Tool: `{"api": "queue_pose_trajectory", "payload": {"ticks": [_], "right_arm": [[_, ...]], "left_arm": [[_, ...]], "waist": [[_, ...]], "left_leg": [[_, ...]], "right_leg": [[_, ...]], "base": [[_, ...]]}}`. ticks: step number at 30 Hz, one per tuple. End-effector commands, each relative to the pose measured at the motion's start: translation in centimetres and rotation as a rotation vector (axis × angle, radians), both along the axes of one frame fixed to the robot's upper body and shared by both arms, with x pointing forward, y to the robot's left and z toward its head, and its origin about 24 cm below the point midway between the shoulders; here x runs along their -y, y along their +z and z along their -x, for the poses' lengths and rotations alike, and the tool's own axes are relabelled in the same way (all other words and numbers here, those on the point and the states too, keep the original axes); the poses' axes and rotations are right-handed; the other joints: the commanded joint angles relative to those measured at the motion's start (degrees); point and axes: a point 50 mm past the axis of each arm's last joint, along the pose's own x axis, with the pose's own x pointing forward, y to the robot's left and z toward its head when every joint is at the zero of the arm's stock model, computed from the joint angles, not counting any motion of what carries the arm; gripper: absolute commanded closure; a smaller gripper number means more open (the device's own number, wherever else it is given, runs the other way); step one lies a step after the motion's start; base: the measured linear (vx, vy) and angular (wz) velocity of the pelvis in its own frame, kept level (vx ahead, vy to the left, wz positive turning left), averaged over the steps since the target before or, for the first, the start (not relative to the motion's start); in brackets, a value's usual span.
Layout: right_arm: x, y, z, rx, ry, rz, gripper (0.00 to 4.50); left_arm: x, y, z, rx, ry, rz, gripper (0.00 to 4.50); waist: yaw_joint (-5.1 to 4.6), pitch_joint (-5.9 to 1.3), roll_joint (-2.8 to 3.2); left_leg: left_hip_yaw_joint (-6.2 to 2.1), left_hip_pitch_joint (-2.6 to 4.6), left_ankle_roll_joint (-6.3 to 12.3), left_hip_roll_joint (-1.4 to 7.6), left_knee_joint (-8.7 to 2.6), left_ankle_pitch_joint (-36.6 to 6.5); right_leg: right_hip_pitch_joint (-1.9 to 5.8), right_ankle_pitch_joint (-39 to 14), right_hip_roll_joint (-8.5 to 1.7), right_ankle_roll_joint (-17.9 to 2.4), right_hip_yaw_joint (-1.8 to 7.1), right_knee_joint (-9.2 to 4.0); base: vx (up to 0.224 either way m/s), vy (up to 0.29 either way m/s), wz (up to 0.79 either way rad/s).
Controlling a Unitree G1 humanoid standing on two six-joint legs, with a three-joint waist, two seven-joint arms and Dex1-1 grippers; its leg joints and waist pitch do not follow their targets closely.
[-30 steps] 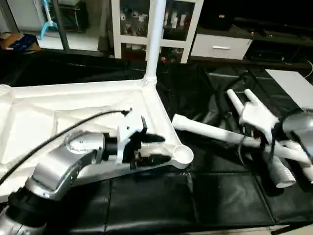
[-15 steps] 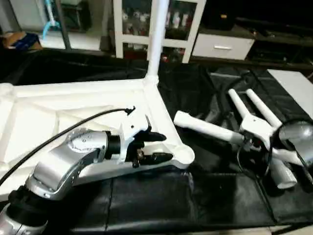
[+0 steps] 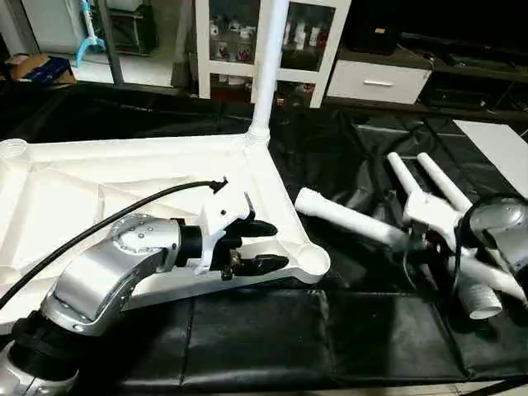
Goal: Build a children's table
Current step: Insert table leg to table base
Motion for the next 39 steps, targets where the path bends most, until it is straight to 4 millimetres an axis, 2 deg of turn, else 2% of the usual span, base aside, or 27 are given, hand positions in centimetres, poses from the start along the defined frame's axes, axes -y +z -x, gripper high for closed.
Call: {"api": "queue_pose_trajectory", "payload": {"ticks": [1, 6, 7, 8, 11, 13, 15, 18, 21, 23, 26, 27, 29, 31, 32, 33, 34, 35, 36, 37, 38, 39], "right_arm": [[0.2, -0.2, 0.1, -0.01, 0.006, 0.025, 1.99], [0.0, -0.2, 0.0, -0.006, -0.003, 0.013, 2.42], [0.0, -0.1, -0.1, -0.002, -0.005, 0.007, 2.48], [0.0, 0.0, -0.2, 0.005, -0.007, 0.003, 2.68], [-0.1, 1.3, -1.1, 0.089, -0.07, -0.094, 2.85], [-0.2, 1.9, -1.4, 0.114, -0.093, -0.139, 2.89], [0.0, 3.6, -1.8, 0.135, -0.149, -0.264, 2.94], [0.0, 3.9, -1.4, 0.124, -0.148, -0.322, 2.95], [0.2, 4.3, -1.3, 0.132, -0.158, -0.351, 2.96], [0.2, 7.1, -1.7, 0.19, -0.201, -0.527, 2.96], [0.2, 8.0, -1.9, 0.202, -0.204, -0.582, 2.96], [-0.1, 8.9, -2.0, 0.214, -0.207, -0.641, 2.96], [-1.5, 12.0, -2.6, 0.25, -0.206, -0.852, 2.96], [-3.5, 14.2, -3.3, 0.265, -0.225, -1.048, 2.96], [-5.0, 15.1, -3.9, 0.265, -0.258, -1.159, 2.96], [-5.6, 15.3, -4.2, 0.261, -0.274, -1.202, 2.96], [-7.6, 16.0, -4.9, 0.23, -0.326, -1.334, 2.96], [-8.9, 16.0, -5.3, 0.192, -0.359, -1.401, 2.96], [-9.6, 16.1, -5.4, 0.165, -0.377, -1.437, 2.96], [-9.6, 16.1, -5.4, 0.165, -0.377, -1.437, 2.96], [-10.4, 16.0, -5.5, 0.152, -0.391, -1.472, 2.96], [-11.5, 15.6, -5.6, 0.141, -0.399, -1.486, 2.96]], "left_arm": [[0.3, 0.5, 0.0, 0.026, -0.021, -0.018, 1.47], [0.3, 0.5, 0.1, 0.02, -0.033, -0.028, 1.47], [0.3, 0.5, 0.1, 0.02, -0.036, -0.028, 1.47], [0.3, 0.6, 0.0, 0.02, -0.037, -0.027, 1.47], [0.2, 0.7, -0.1, 0.026, -0.03, -0.027, 1.47], [0.2, 0.7, -0.1, 0.026, -0.025, -0.024, 1.47], [0.1, 0.9, -0.5, 0.023, 0.01, -0.011, 1.47], [0.1, 1.1, -0.9, 0.039, 0.039, 0.0, 1.47], [0.2, 1.5, -1.5, 0.074, 0.085, 0.021, 1.47], [0.2, 2.7, -2.7, 0.055, 0.191, 0.111, 1.31], [0.3, 3.1, -3.0, 0.053, 0.22, 0.136, 1.15], [0.4, 3.4, -3.3, 0.043, 0.252, 0.168, 1.11], [1.2, 4.1, -4.3, -0.005, 0.35, 0.281, 0.89], [2.5, 4.0, -4.4, -0.057, 0.392, 0.324, 0.76], [3.4, 3.8, -4.4, -0.087, 0.394, 0.354, 0.74], [3.8, 3.8, -4.3, -0.097, 0.383, 0.367, 0.62], [5.0, 3.9, -4.0, -0.13, 0.346, 0.412, 0.42], [5.6, 4.0, -4.0, -0.134, 0.344, 0.424, 0.42], [5.9, 4.1, -4.0, -0.135, 0.346, 0.428, 0.42], [5.9, 4.1, -4.0, -0.135, 0.346, 0.428, 0.35], [6.2, 4.2, -4.0, -0.145, 0.342, 0.433, 0.35], [6.6, 4.4, -3.9, -0.173, 0.34, 0.452, 0.26]], "waist": [[-0.35, -3.56, 0.52], [-0.57, -3.52, 0.63], [-0.65, -3.5, 0.87], [-0.7, -3.51, 0.81], [-0.9, -3.58, 0.89], [-0.98, -3.6, 0.92], [-1.16, -3.66, 1.0], [-1.01, -3.72, 1.05], [-1.05, -3.72, 1.0], [-0.82, -3.87, 0.95], [-0.87, -3.68, 0.74], [-0.74, -3.68, 0.74], [-0.86, -3.69, 0.75], [-0.82, -3.82, 0.66], [-1.1, -3.63, 0.51], [-1.1, -3.63, 0.51], [-1.0, -3.66, 0.65], [-0.78, -3.89, 0.86], [-0.69, -3.78, 1.03], [-0.66, -3.92, 1.02], [-0.23, -3.91, 0.62], [-0.03, -3.92, 0.83]], "left_leg": [[-0.4, 0.33, 0.41, 1.2, -3.72, -12.4], [-0.48, 0.34, 0.2, 1.19, -3.74, -13.2], [-0.5, 0.42, 0.12, 1.23, -3.77, -13.5], [-0.51, 0.44, 0.13, 1.21, -3.79, -13.8], [-0.53, 0.41, 0.21, 1.17, -3.77, -13.7], [-0.58, 0.39, 0.22, 1.18, -3.77, -13.8], [-0.53, 0.44, 0.64, 1.13, -3.75, -13.1], [-0.56, 0.35, 1.03, 1.22, -3.69, -12.0], [-0.56, 0.25, 1.18, 1.17, -3.61, -11.6], [-0.5, 0.5, 1.4, 1.11, -3.48, -11.2], [-0.53, 0.26, 1.64, 0.98, -3.51, -11.6], [-0.62, 0.26, 1.55, 1.01, -3.48, -11.6], [-0.46, 0.25, 1.74, 0.79, -3.33, -10.6], [-0.85, -0.11, 1.94, 0.8, -3.37, -9.8], [-0.75, -0.09, 1.54, 0.72, -3.4, -10.5], [-0.75, -0.09, 1.54, 0.72, -3.4, -10.5], [-0.72, 0.27, 0.94, 0.64, -3.39, -10.3], [-0.89, 0.29, 0.6, 0.81, -3.53, -9.9], [-0.75, 0.6, 0.46, 0.84, -3.56, -9.7], [-0.88, 0.51, 0.23, 0.87, -3.69, -9.6], [-0.79, 0.55, 0.13, 0.97, -3.74, -8.6], [-0.77, 0.68, -0.01, 1.02, -3.79, -8.0]], "right_leg": [[2.75, -15.6, -2.91, -12.2, 1.93, -4.23], [2.74, -16.6, -2.93, -12.0, 1.91, -4.32], [2.7, -16.4, -2.9, -12.1, 1.9, -4.34], [2.69, -16.4, -2.85, -12.3, 1.85, -4.33], [2.76, -15.6, -2.87, -12.6, 1.89, -4.24], [2.8, -15.5, -2.85, -12.7, 1.84, -4.17], [2.99, -13.8, -2.69, -13.2, 1.9, -4.08], [3.13, -11.8, -2.78, -13.8, 1.88, -3.87], [3.11, -12.0, -2.89, -13.9, 1.83, -3.91], [3.24, -11.5, -2.79, -14.2, 1.88, -3.95], [3.28, -13.3, -2.78, -13.6, 1.76, -4.12], [3.31, -13.9, -2.9, -13.5, 1.76, -4.14], [3.43, -13.0, -2.58, -13.5, 1.9, -4.15], [3.62, -13.5, -2.84, -13.0, 1.57, -4.05], [3.2, -17.6, -2.94, -11.6, 1.55, -4.48], [3.2, -17.6, -2.94, -11.6, 1.55, -4.48], [2.69, -19.9, -3.1, -10.6, 1.6, -4.85], [2.76, -18.7, -3.05, -10.6, 1.43, -4.8], [2.32, -17.5, -2.96, -10.7, 1.53, -4.9], [2.62, -15.6, -2.84, -11.0, 1.32, -4.63], [2.66, -14.1, -2.98, -11.0, 1.42, -4.42], [2.62, -13.2, -2.97, -11.2, 1.44, -4.3]], "base": [[0.0, 0.0, 0.0], [0.0, 0.0, 0.0], [0.0, 0.0, 0.0], [0.0, 0.0, 0.0], [0.0, 0.0, 0.0], [0.0, 0.0, 0.0], [0.0, 0.0, 0.0], [0.0, 0.0, 0.0], [0.0, 0.0, 0.0], [0.0, 0.0, 0.0], [0.0, 0.0, 0.0], [0.0, 0.0, 0.0], [0.0, 0.0, 0.0], [0.0, 0.0, 0.0], [0.0, 0.0, 0.0], [0.0, 0.0, 0.0], [0.0, 0.0, 0.0], [0.0, 0.0, 0.0], [0.0, 0.0, 0.0], [0.0, 0.0, 0.0], [0.0, 0.0, 0.0], [0.0, 0.0, 0.0]]}}
